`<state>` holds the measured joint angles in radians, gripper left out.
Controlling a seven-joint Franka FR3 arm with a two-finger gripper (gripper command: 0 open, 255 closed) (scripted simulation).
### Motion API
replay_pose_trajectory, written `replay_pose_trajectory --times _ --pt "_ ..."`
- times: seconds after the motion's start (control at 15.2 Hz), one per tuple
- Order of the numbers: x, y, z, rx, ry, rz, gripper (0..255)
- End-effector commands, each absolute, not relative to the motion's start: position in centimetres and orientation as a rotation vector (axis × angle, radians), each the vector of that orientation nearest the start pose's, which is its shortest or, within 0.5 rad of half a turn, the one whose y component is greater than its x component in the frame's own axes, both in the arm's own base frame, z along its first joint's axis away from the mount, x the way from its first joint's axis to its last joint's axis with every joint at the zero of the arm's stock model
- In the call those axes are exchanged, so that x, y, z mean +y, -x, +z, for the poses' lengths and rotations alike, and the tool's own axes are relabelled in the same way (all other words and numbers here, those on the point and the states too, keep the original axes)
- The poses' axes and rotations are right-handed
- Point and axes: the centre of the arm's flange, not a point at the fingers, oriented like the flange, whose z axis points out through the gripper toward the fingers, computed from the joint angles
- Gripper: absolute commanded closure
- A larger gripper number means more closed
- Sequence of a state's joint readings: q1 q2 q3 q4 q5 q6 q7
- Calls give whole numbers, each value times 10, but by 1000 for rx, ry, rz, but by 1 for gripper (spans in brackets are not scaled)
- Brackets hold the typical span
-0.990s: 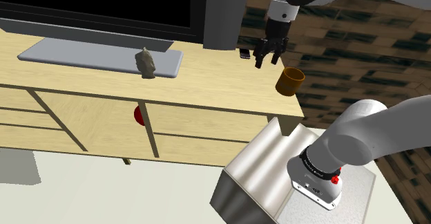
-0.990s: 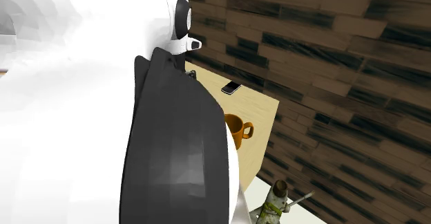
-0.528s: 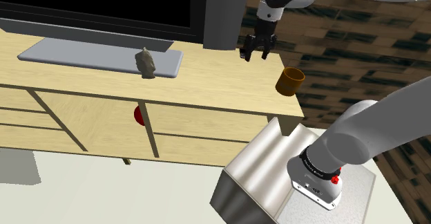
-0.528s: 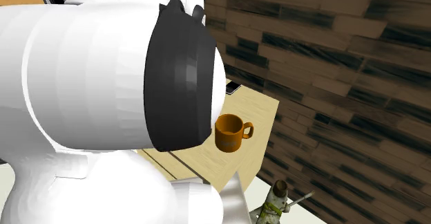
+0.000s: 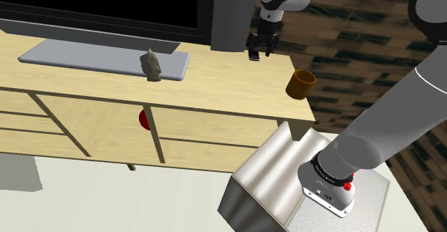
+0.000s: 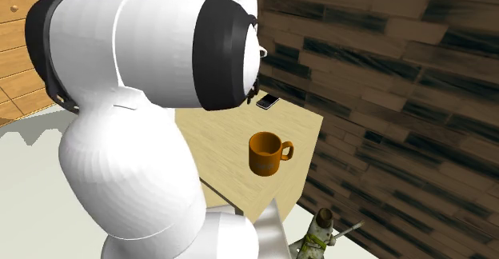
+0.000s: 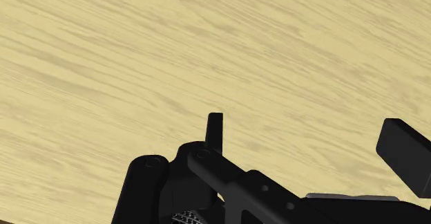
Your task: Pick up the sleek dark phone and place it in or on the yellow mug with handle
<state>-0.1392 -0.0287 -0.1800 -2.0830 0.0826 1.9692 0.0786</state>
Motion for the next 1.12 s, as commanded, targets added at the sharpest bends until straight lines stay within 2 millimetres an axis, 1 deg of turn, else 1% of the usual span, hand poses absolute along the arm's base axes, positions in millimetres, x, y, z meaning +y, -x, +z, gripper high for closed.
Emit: replay_pose_trajectory --times 0.0,0.46,0.86,0.92,1.06 --pt "-178 -520 422 705 2972 102 0" --pt "-244 -570 394 874 2939 55 0" --pt "-305 -607 373 1017 2904 15 0" --pt "-312 -611 370 1032 2899 11 0" --pt "-311 -611 360 1032 2899 11 0"
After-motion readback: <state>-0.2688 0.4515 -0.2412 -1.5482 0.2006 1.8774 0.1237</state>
